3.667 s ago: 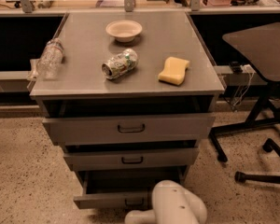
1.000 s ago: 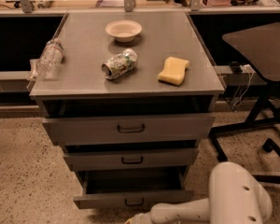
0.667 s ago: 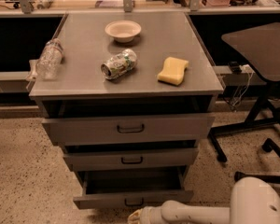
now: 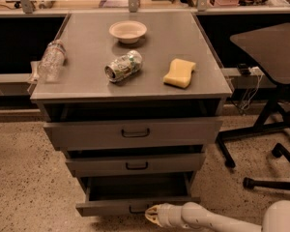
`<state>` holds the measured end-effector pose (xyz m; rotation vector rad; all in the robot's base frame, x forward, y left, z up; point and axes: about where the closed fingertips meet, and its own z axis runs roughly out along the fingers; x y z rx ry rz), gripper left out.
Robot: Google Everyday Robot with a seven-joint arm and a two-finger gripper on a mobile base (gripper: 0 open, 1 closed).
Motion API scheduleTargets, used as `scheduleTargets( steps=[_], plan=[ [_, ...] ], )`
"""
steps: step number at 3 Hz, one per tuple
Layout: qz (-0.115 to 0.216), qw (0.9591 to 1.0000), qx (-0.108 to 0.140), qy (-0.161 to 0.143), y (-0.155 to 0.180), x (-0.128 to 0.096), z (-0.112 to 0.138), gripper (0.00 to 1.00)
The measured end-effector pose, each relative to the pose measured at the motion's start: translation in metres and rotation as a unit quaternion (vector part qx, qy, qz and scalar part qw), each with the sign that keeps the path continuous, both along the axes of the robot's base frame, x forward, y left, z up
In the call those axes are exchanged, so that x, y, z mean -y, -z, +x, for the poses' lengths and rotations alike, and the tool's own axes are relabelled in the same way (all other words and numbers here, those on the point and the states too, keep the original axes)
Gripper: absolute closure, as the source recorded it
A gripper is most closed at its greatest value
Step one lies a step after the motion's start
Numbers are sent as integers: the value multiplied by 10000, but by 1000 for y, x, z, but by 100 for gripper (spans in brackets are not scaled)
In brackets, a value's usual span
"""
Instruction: Close bottom drawer
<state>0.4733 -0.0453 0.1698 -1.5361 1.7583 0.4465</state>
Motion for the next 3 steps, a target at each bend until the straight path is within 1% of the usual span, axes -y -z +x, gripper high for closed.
scheduleTargets(
  steps=[1, 2, 3],
  plan=[
    [-172, 9991, 311, 249, -12, 31, 24, 100],
    [-172, 9991, 311, 249, -12, 31, 24, 100],
    [-87, 9986, 447, 267, -2, 25, 35, 100]
  ],
)
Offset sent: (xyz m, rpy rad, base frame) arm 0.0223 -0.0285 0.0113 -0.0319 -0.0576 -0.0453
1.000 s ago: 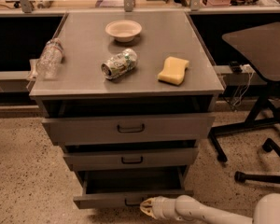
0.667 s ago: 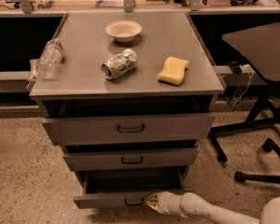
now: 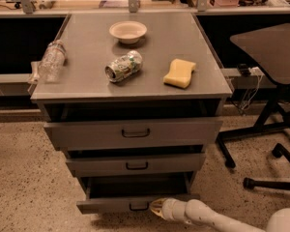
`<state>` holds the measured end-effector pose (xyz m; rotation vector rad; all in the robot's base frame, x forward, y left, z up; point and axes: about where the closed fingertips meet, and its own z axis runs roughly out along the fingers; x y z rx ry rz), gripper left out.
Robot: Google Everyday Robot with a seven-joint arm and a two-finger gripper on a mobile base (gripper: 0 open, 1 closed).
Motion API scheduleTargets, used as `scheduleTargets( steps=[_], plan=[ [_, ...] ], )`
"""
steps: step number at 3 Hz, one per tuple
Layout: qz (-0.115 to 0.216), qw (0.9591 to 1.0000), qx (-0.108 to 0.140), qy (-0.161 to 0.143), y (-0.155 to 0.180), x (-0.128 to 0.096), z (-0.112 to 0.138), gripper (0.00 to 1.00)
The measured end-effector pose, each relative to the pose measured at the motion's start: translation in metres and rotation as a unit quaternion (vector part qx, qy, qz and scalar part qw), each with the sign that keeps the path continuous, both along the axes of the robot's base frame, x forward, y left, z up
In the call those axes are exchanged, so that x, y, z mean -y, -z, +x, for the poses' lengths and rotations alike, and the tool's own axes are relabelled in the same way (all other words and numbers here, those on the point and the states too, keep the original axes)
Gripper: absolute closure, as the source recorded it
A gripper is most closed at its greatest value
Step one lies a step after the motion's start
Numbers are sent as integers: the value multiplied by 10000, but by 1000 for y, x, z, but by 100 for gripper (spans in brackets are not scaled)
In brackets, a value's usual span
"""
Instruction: Close bottom drawer
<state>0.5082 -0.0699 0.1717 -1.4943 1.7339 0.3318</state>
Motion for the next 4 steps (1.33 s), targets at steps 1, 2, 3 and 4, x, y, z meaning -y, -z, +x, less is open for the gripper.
scheduleTargets(
  steps=[1, 2, 3, 4],
  plan=[
    [-3, 9999, 94, 79, 7, 3, 12, 100],
    [23, 9993, 273, 241, 11, 13, 31, 100],
    [263, 9981, 467, 298, 15, 9, 40, 100],
    [315, 9975, 534, 343, 15, 10, 45, 100]
  ],
)
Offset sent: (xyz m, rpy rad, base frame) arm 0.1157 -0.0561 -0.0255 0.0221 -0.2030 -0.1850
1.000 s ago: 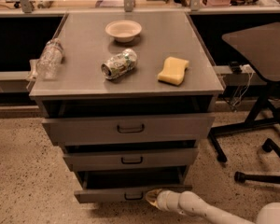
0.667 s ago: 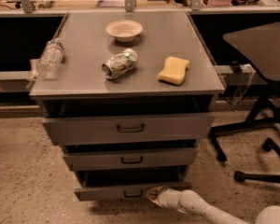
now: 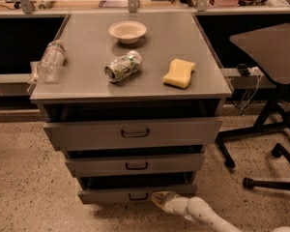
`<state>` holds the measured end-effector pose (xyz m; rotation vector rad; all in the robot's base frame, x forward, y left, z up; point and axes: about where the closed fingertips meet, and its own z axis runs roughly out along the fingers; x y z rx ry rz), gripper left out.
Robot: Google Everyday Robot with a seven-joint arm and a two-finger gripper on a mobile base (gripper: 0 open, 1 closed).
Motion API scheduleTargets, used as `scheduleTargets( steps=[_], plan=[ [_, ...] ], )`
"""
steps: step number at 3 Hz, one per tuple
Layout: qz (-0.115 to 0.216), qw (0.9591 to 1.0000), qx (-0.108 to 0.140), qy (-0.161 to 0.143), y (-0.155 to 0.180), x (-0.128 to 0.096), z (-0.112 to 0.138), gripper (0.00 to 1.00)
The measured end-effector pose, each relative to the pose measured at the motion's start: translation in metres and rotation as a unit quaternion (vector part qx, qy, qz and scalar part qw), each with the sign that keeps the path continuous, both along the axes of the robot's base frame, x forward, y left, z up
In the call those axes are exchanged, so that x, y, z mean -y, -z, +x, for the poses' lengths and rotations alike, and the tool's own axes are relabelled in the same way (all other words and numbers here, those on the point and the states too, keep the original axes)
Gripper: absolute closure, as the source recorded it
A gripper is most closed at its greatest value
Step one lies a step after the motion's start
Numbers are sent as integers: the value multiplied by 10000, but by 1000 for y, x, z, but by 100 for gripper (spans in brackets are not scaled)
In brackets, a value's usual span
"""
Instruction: Close bottom drawer
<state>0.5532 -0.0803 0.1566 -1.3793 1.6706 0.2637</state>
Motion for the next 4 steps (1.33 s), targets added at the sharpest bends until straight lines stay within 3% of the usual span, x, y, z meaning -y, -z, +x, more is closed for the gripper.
scheduleTargets(
  steps=[3, 4],
  plan=[
    [172, 9994, 230, 191, 1, 17, 31, 100],
    [357, 9990, 224, 126, 2, -1, 32, 100]
  ],
)
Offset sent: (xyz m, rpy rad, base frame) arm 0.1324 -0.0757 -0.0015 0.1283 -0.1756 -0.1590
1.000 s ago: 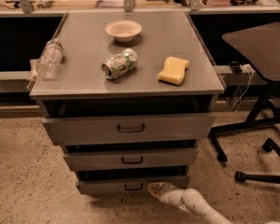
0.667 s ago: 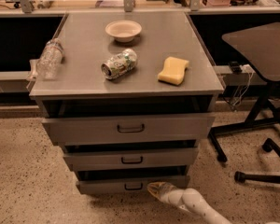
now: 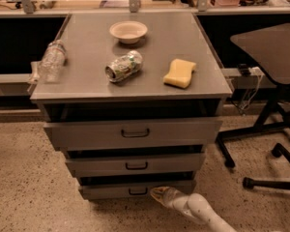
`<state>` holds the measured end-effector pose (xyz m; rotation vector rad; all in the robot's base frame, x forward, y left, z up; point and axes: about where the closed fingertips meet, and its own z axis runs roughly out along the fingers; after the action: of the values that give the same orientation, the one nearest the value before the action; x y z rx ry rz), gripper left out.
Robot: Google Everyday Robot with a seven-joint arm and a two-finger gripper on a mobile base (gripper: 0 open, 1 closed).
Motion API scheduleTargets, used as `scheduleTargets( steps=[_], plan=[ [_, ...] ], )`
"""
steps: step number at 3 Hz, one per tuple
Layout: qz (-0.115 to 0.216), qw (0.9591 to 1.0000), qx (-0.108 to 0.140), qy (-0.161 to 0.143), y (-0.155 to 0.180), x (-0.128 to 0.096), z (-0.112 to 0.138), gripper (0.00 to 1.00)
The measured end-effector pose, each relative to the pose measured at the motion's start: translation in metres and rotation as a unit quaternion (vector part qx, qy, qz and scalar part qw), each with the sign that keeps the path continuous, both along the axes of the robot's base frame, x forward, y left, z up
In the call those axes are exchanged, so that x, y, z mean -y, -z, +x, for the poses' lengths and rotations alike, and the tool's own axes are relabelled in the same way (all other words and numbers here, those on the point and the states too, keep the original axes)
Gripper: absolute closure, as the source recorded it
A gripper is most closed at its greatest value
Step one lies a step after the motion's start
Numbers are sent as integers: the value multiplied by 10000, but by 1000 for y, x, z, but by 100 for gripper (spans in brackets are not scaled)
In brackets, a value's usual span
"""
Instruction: Close bottom drawer
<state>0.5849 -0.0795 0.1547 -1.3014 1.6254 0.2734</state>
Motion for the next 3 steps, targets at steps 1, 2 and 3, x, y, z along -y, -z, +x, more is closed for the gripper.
scheduleTargets(
  steps=[1, 2, 3],
  plan=[
    [167, 9998, 0, -67, 1, -17, 0, 100],
    [341, 9994, 2, -113, 1, -31, -1, 100],
    [341, 9994, 2, -113, 1, -31, -1, 77]
  ],
)
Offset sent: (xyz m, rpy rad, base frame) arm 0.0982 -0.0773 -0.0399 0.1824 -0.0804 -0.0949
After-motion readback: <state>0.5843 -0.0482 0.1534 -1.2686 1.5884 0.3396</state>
